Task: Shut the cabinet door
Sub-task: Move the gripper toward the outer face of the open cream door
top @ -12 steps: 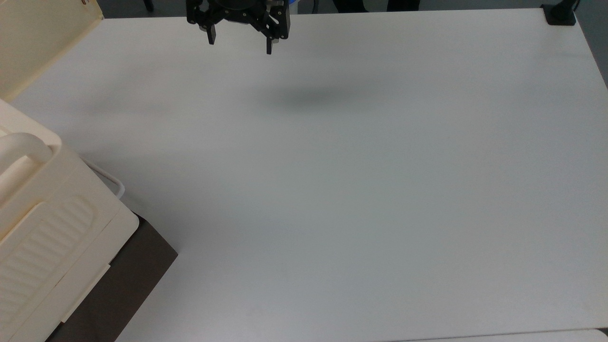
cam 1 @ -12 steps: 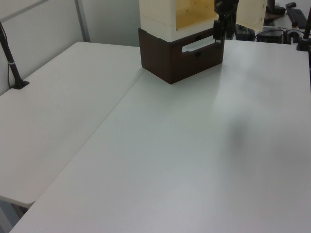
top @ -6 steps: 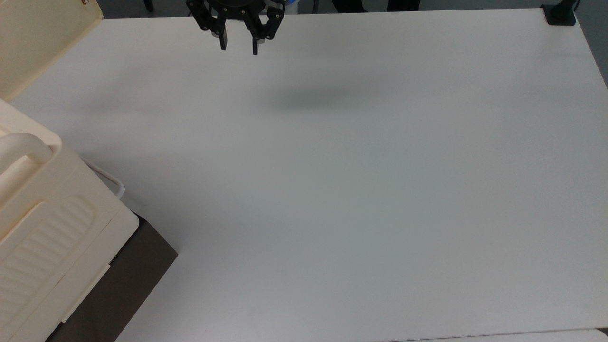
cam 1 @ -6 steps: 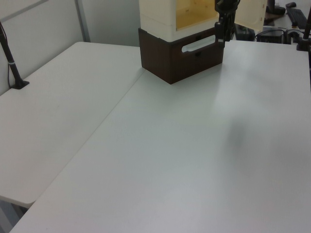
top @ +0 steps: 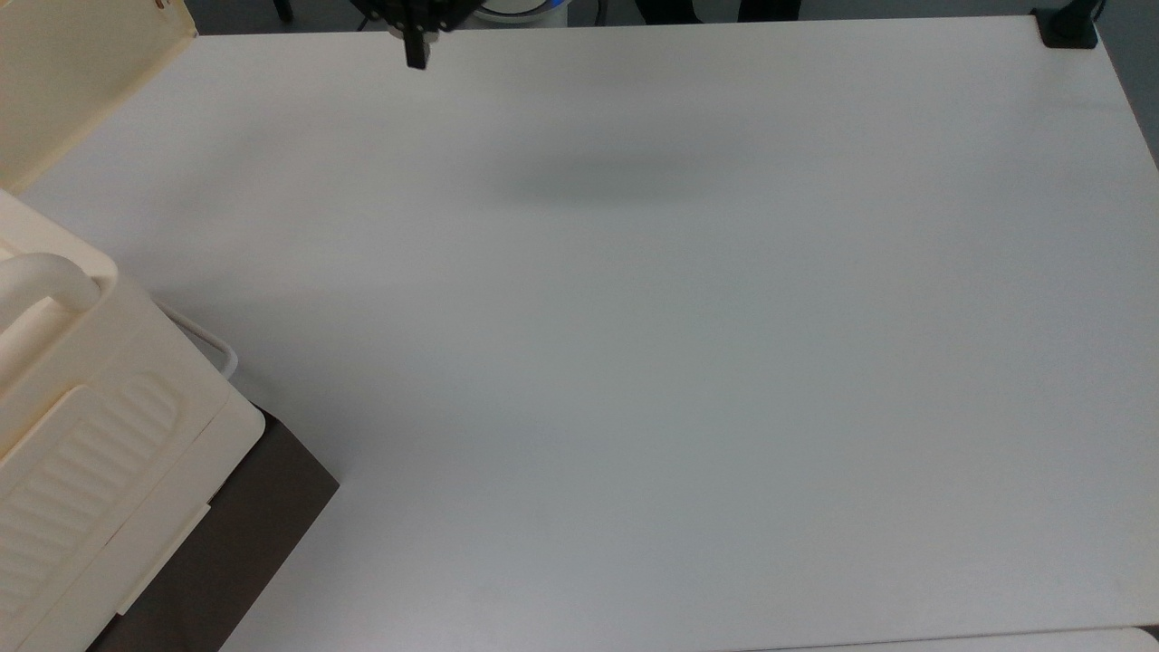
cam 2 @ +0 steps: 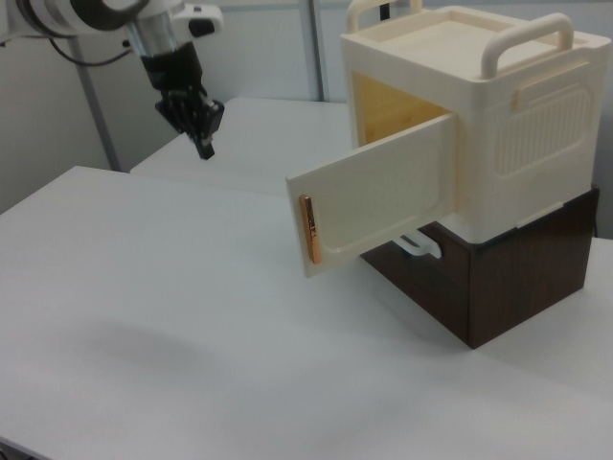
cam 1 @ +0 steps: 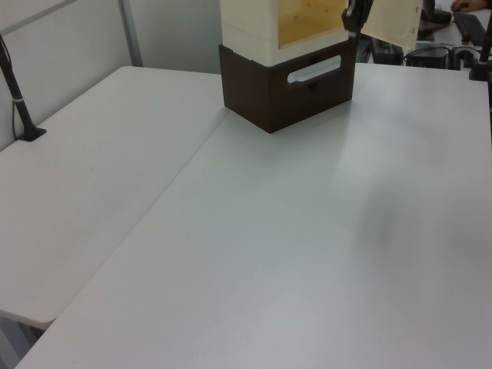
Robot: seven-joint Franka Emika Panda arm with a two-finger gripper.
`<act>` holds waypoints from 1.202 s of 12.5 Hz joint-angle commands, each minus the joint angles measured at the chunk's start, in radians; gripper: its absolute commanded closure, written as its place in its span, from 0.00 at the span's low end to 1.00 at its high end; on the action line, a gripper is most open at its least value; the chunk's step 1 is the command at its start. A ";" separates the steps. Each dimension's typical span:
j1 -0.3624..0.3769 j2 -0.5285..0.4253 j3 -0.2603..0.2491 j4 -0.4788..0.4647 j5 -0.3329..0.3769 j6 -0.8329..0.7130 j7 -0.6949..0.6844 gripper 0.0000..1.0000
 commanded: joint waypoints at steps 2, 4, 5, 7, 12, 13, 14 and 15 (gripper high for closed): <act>-0.001 -0.031 -0.121 0.081 0.020 -0.007 -0.037 1.00; -0.015 -0.034 -0.189 0.113 0.056 -0.007 -0.064 1.00; -0.024 -0.034 -0.220 0.119 0.087 -0.007 -0.084 1.00; -0.054 -0.045 -0.306 0.176 0.109 -0.007 -0.132 1.00; -0.126 -0.046 -0.444 0.169 0.107 -0.006 -0.355 1.00; -0.138 -0.042 -0.452 0.168 0.103 -0.006 -0.377 1.00; -0.149 -0.039 -0.458 0.164 0.101 -0.006 -0.397 1.00; -0.152 -0.037 -0.458 0.147 0.100 -0.006 -0.406 1.00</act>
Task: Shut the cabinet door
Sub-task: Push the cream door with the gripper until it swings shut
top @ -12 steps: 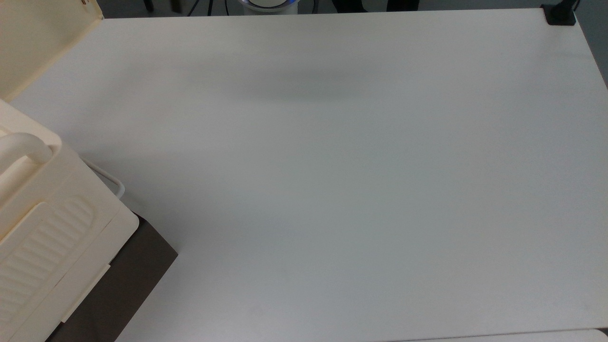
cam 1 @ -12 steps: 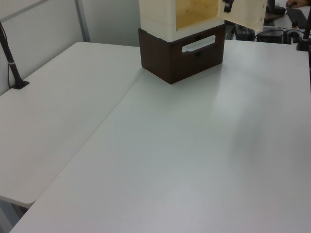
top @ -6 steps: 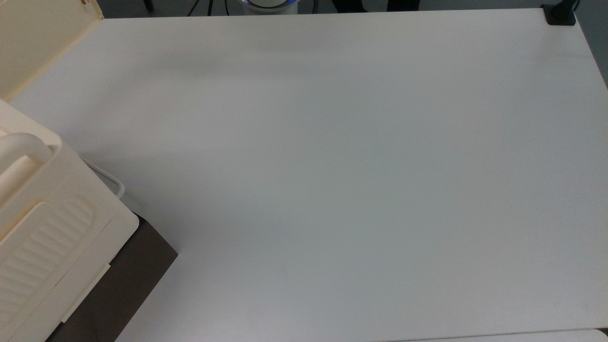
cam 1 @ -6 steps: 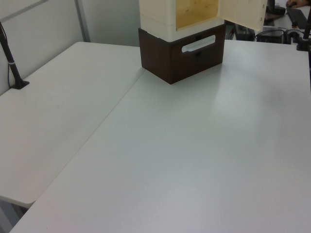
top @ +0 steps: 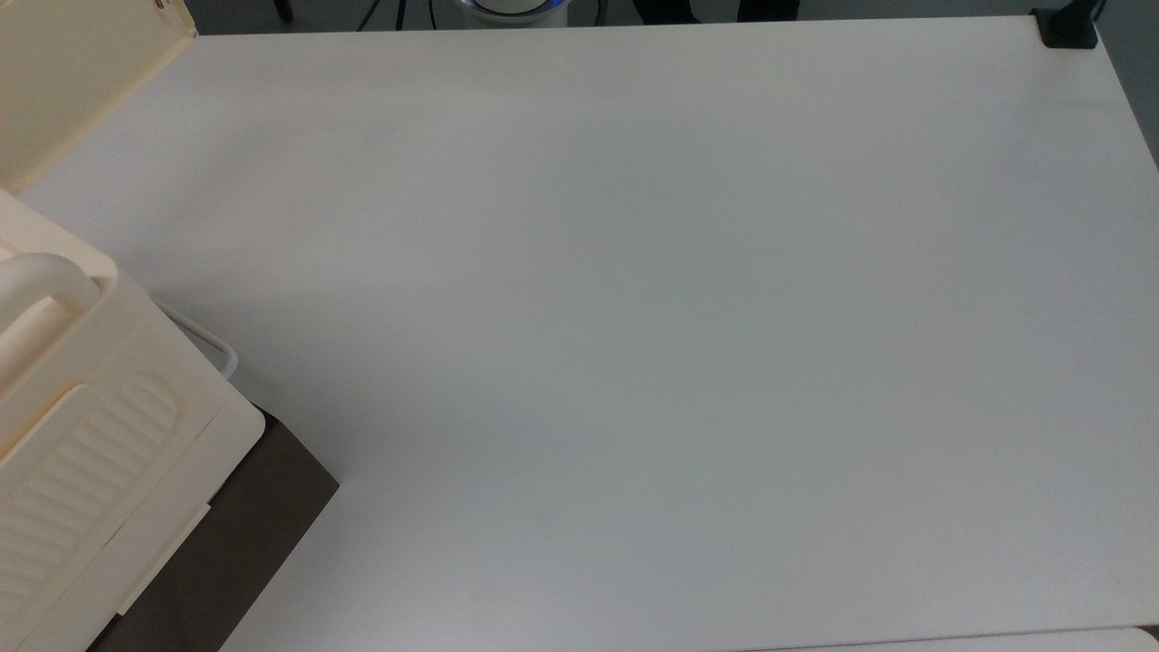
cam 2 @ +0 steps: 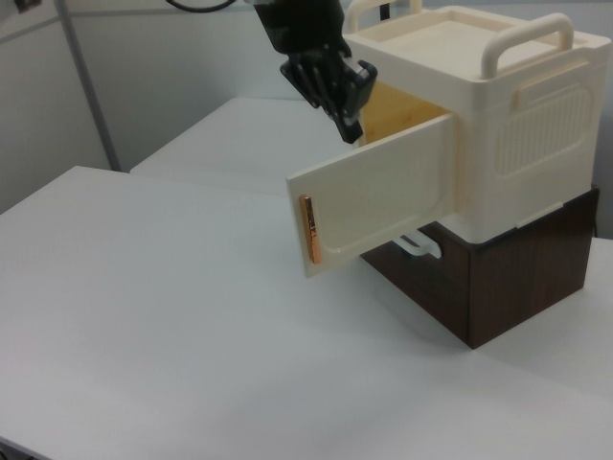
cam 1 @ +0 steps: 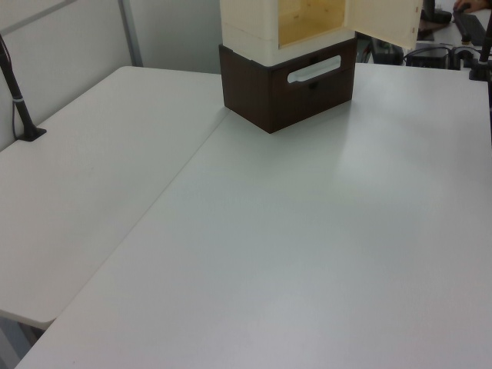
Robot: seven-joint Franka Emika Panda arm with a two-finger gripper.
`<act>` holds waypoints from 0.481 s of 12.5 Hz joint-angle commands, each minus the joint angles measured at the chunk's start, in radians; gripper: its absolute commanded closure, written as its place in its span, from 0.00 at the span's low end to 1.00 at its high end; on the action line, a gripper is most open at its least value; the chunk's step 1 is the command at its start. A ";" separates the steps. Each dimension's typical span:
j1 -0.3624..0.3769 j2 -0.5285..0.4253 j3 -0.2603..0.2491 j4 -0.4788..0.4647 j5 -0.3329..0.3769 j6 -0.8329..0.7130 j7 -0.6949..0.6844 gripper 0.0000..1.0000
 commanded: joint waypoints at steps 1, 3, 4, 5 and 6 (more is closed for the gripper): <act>-0.010 0.007 -0.012 -0.038 0.011 -0.005 -0.056 1.00; 0.000 0.037 0.004 -0.047 0.023 -0.004 -0.039 1.00; 0.006 0.047 0.014 -0.052 0.023 -0.006 -0.026 1.00; 0.022 0.054 0.025 -0.061 0.023 -0.001 -0.010 1.00; 0.051 0.061 0.025 -0.062 0.023 0.002 0.023 1.00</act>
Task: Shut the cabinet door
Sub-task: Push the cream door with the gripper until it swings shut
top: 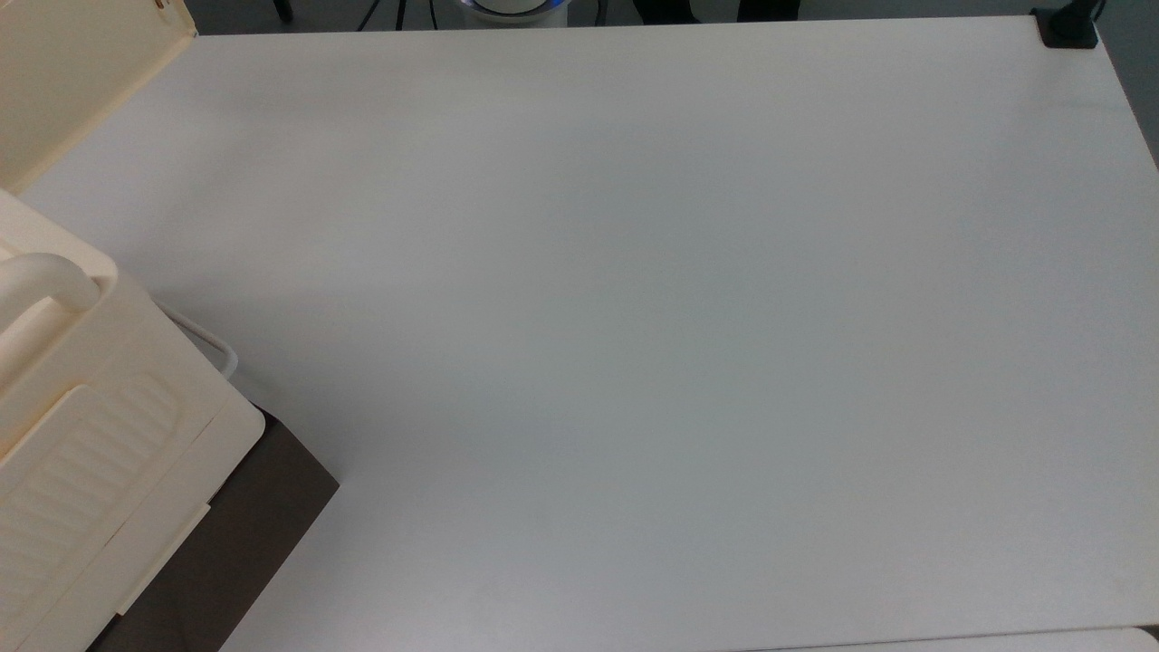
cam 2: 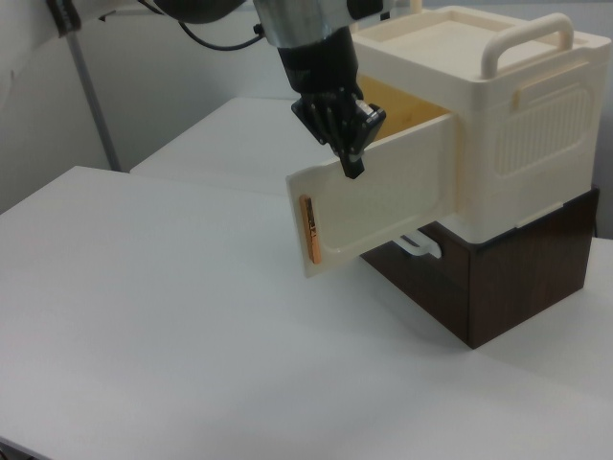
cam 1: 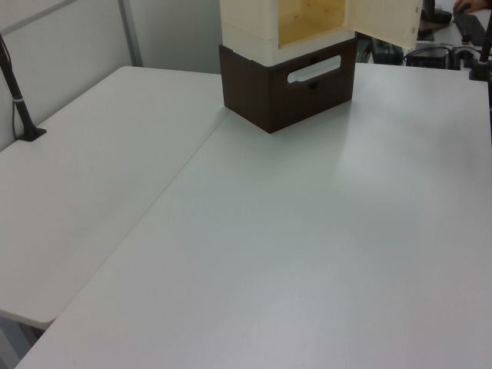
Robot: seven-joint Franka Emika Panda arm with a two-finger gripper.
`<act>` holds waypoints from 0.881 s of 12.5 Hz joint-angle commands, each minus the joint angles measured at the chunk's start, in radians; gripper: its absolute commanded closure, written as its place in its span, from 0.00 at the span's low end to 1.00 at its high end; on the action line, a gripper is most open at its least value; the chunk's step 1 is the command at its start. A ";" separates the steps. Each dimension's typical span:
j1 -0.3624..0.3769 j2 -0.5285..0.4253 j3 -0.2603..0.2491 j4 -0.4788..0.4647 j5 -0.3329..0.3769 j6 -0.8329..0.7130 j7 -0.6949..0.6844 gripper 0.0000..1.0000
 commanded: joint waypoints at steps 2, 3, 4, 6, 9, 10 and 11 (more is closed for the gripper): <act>0.108 0.016 0.009 -0.020 0.032 0.040 0.135 1.00; 0.114 0.018 0.012 -0.020 0.077 0.102 0.172 1.00; 0.114 0.018 0.013 -0.036 0.164 0.209 0.221 1.00; 0.117 0.029 0.019 -0.070 0.194 0.363 0.236 1.00; 0.117 0.096 0.037 -0.069 0.189 0.488 0.235 1.00; 0.116 0.119 0.054 -0.069 0.186 0.540 0.235 1.00; 0.117 0.136 0.058 -0.069 0.186 0.586 0.235 1.00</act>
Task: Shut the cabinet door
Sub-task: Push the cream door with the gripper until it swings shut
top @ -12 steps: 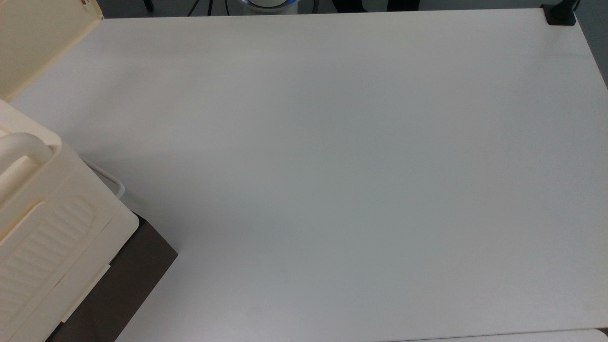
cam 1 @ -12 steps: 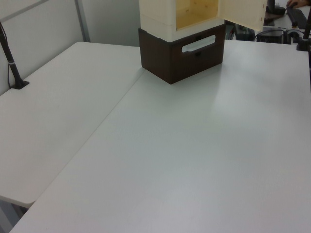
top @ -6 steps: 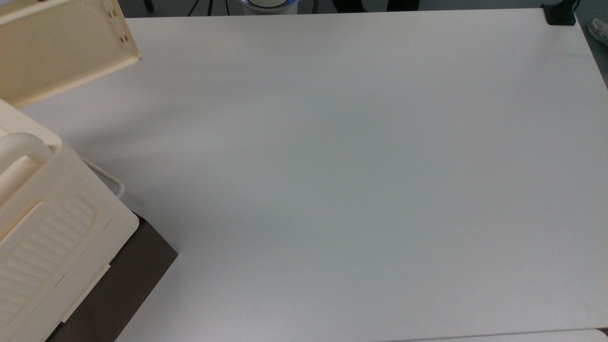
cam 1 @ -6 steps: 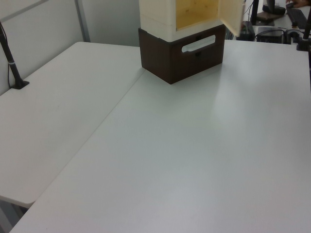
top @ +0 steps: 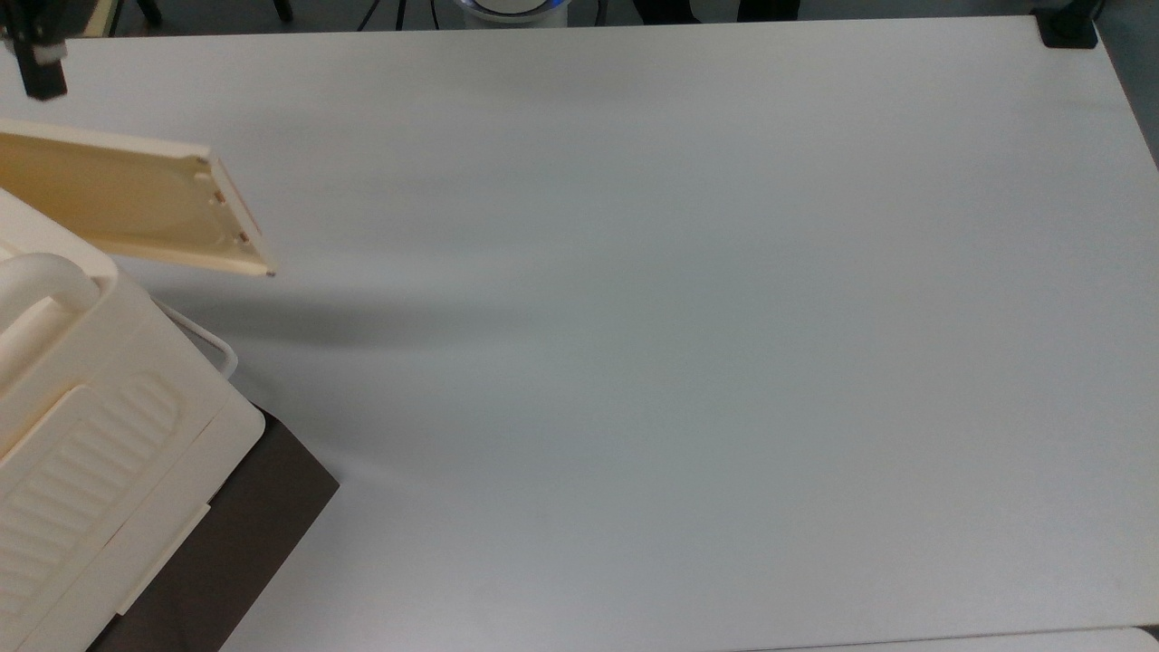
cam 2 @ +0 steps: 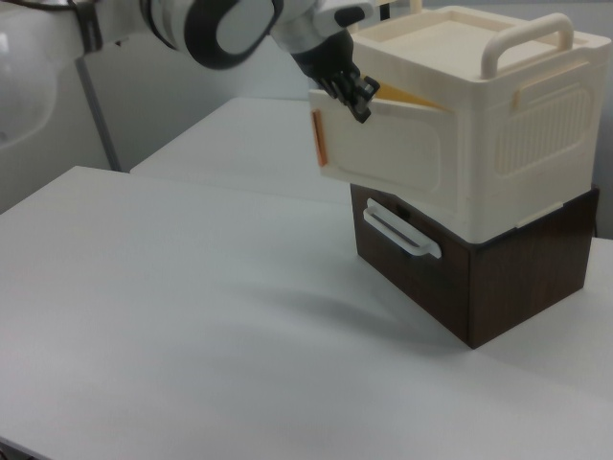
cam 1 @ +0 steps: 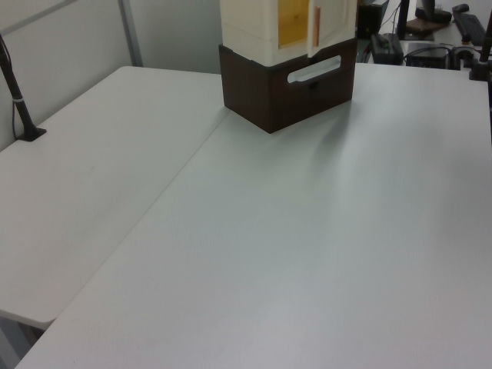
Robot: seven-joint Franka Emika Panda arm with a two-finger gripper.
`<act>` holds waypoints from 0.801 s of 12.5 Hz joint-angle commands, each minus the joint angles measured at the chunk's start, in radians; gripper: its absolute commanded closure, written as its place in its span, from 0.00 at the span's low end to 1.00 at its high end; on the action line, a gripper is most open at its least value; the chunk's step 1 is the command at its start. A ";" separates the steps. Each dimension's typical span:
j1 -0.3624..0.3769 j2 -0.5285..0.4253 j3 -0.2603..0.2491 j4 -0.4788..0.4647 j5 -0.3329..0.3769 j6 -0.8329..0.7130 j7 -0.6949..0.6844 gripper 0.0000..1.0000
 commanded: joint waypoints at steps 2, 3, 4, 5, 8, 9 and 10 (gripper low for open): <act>0.002 0.064 0.032 -0.010 0.012 0.211 0.021 1.00; 0.002 0.071 0.034 -0.010 0.012 0.241 0.022 1.00; 0.000 0.081 0.034 -0.010 0.012 0.267 0.021 1.00; 0.000 0.096 0.034 -0.008 0.012 0.281 0.021 1.00; 0.000 0.098 0.034 -0.013 0.006 0.292 0.007 1.00; 0.002 0.099 0.034 -0.014 0.005 0.292 0.007 1.00; 0.000 0.099 0.034 -0.018 0.006 0.292 0.007 1.00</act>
